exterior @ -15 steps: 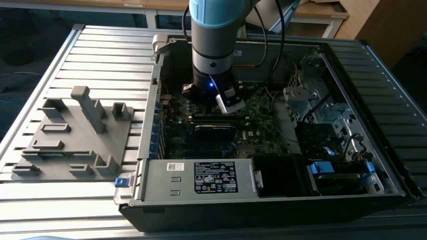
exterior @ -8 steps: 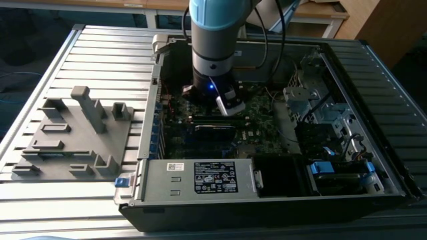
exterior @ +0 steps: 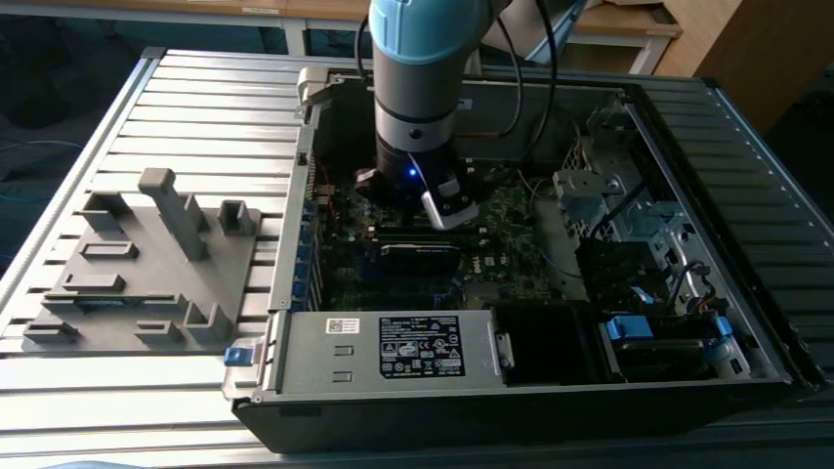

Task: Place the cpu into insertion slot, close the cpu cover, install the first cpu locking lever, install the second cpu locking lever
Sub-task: 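Install the second cpu locking lever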

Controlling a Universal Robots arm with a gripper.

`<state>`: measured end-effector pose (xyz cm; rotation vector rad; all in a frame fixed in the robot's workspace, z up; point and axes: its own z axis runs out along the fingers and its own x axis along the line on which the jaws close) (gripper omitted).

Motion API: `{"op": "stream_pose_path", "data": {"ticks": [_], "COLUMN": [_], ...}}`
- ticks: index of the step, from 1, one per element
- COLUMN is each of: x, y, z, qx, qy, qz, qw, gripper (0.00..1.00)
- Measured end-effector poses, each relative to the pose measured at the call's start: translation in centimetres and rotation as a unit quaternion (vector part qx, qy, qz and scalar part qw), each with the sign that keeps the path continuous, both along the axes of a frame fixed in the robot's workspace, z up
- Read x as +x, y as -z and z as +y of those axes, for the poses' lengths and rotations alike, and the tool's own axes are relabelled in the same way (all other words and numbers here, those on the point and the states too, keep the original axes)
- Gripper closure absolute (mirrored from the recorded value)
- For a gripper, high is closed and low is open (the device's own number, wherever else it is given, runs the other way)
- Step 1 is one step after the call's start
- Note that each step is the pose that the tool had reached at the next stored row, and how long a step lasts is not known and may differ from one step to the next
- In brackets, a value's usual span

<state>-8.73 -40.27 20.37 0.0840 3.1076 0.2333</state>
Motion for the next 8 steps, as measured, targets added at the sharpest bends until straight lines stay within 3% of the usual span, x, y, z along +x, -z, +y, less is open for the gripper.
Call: {"op": "stream_pose_path", "data": {"ticks": [2,4,8], "x": [-0.05,-0.16,-0.42], "y": [0.14,0.26,0.48], "z": [0.0,-0.01,0.0], "qx": [0.0017,0.0057,0.019], "qy": [0.0,0.0,0.0], "qz": [0.0,0.0,0.0], "qw": [1.0,0.99998,0.99982], "gripper": [0.89,0.89,0.89]}}
